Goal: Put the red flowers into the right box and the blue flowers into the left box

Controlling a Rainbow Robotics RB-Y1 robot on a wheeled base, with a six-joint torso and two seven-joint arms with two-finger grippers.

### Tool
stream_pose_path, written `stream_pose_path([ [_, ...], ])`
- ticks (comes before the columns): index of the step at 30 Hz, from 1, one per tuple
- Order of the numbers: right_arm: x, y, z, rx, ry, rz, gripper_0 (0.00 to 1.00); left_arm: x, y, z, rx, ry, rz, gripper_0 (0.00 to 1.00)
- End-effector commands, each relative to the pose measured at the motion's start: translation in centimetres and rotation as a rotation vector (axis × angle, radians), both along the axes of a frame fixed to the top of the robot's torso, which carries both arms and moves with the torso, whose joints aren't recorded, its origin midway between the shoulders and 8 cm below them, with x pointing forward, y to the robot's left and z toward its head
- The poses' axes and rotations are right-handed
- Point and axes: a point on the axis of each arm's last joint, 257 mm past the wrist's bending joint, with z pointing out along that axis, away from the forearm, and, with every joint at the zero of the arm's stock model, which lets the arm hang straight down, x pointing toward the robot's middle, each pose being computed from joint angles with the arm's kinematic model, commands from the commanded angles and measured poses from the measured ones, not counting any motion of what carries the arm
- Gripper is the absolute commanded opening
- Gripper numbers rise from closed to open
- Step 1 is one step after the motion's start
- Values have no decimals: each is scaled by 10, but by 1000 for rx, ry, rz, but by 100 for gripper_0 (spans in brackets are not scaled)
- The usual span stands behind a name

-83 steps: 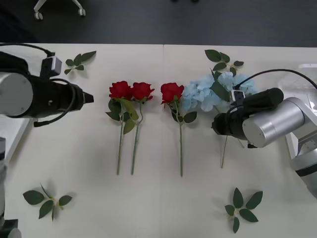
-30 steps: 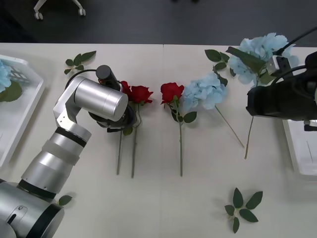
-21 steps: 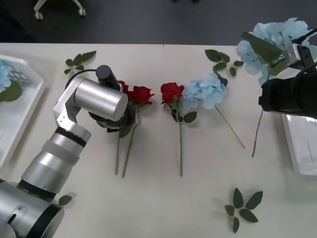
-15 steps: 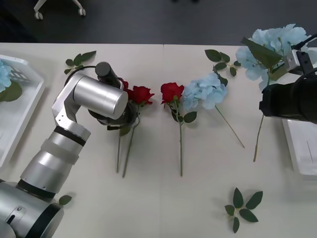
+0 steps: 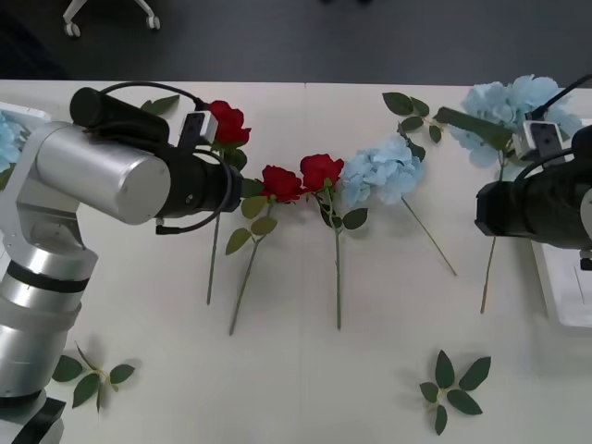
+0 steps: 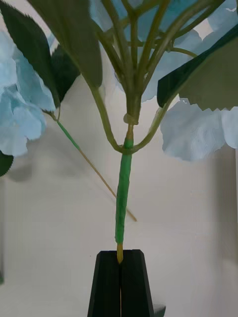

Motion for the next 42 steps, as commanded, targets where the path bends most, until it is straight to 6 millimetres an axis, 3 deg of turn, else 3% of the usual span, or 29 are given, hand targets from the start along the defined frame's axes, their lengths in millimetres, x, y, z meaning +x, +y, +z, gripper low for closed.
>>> stream_pose_path([
  [1,2,-20,-9,-30,20,-45,0,-14,-5,32,22,-120,-144,0],
  [7,8,-39,-30,-69,54,-100,0,-33,-13,52,-36,-173,-252,0],
  [13,20,-52,-53,-123,58,-123,0,-57,-34,81,-151,-245,-457,0],
  [19,25,-55,-67,-145,63,-124,0,-80,-54,103,-223,-319,-625,0],
  [26,26,-57,-72,-146,71,-126,1,-111,-72,150,-350,-523,-818,0],
  [27,26,-56,-72,-145,71,-125,9,-114,-73,156,-373,-552,-828,0],
  [29,28,-56,-71,-147,62,-121,40,-121,-76,167,-417,-630,-851,0],
  [31,29,-55,-70,-144,56,-115,64,-130,-78,172,-428,-707,-885,0],
  [34,30,-55,-70,-145,54,-111,72,-142,-77,176,-428,-804,-939,0],
  [42,31,-54,-69,-143,47,-109,72,-169,-75,184,-444,-929,-1056,0],
])
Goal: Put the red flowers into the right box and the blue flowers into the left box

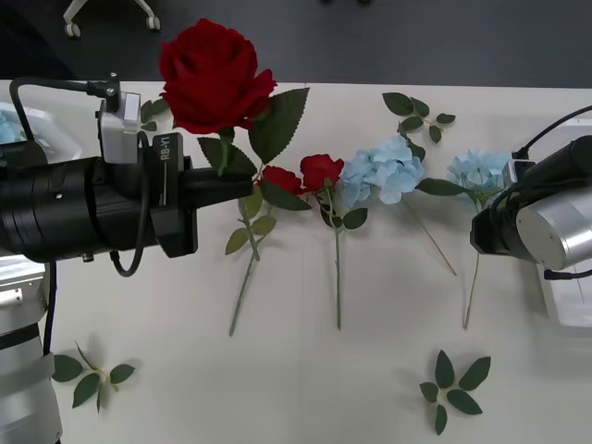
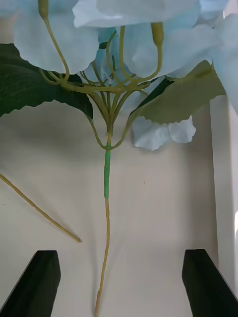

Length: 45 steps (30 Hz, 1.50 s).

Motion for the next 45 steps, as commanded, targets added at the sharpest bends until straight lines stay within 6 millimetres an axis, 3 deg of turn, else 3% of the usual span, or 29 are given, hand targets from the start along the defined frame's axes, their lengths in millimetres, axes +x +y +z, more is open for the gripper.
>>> stream_pose_path([
  [1,7,-3,13,-20,-31,26,72,-8,-5,7,15,-116,-30,0],
  [6,7,12,27,13,-51,74,72,-13,-16,14,9,-138,-62,0],
  [10,3,37,49,72,-76,161,72,-15,-22,26,-44,-148,-70,0],
  [21,-32,125,116,168,-222,553,72,-13,-34,30,-30,-165,-81,0],
  [28,-54,154,142,196,-381,715,72,-13,-34,29,-31,-162,-81,0],
  [33,-67,168,150,181,-457,799,72,-13,-34,29,-31,-162,-81,0],
  [39,-81,205,154,215,-572,919,72,-13,-34,29,-31,-162,-81,0],
  [45,-90,236,129,255,-657,1007,72,-13,-34,29,-31,-162,-81,0],
])
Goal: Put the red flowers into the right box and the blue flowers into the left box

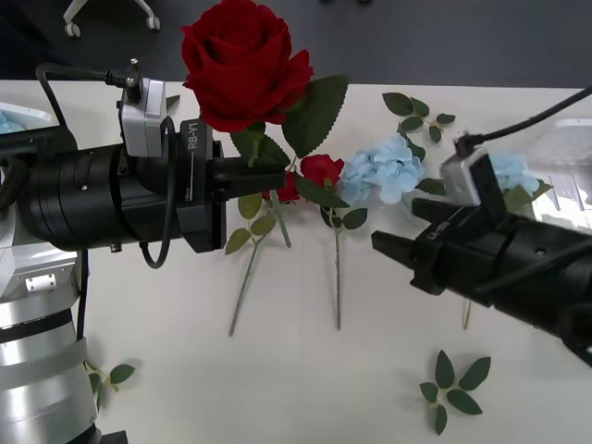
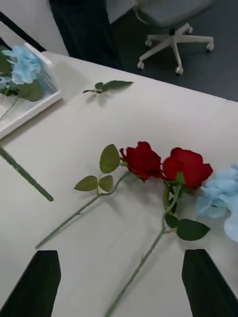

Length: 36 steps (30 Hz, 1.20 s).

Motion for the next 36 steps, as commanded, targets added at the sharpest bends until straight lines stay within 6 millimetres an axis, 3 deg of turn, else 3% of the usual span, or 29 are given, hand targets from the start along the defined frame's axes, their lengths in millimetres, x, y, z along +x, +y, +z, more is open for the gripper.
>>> stream_pose_path([
  [1,-6,21,-15,-29,-81,86,72,0,-1,7,7,-71,3,0],
  [7,-6,62,-28,84,-126,143,72,0,-1,7,7,-71,3,0],
  [11,-1,78,-28,116,-139,156,72,0,-1,7,7,-71,3,0],
  [29,-4,136,44,281,-253,246,72,0,-1,7,7,-71,3,0],
  [36,-2,141,49,294,-260,249,72,0,-1,7,7,-71,3,0],
])
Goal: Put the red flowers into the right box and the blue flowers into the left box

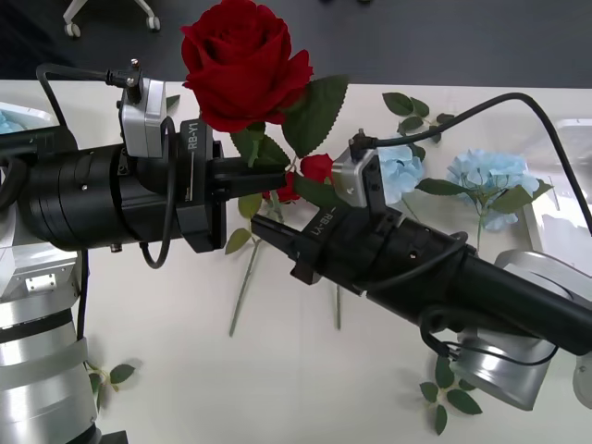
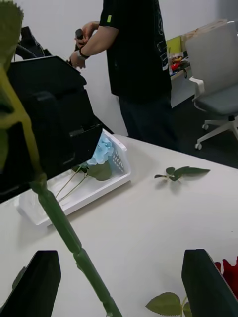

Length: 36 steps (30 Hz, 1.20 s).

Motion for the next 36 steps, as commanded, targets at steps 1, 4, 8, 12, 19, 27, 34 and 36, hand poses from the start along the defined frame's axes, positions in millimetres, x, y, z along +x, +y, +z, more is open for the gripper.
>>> stream_pose_path([
  [1,-6,7,9,-13,-57,18,62,-1,-1,7,7,-72,3,0],
  [4,-4,5,2,-28,-50,15,0,-1,-1,7,7,-72,3,0],
  [8,-2,4,0,-36,-53,13,0,-1,-1,7,7,-72,3,0],
  [12,-1,4,0,-39,-53,13,0,-1,-1,7,7,-72,3,0],
  [19,0,4,0,-39,-51,14,0,-1,-1,7,7,-72,3,1],
  [27,0,2,-2,-42,-43,15,0,-1,-1,7,7,-72,3,100],
  [34,1,-7,-7,-63,-36,12,0,-1,-1,7,7,-72,3,100],
  [36,1,-14,-8,-76,-31,10,0,-1,-1,7,7,-72,3,100],
])
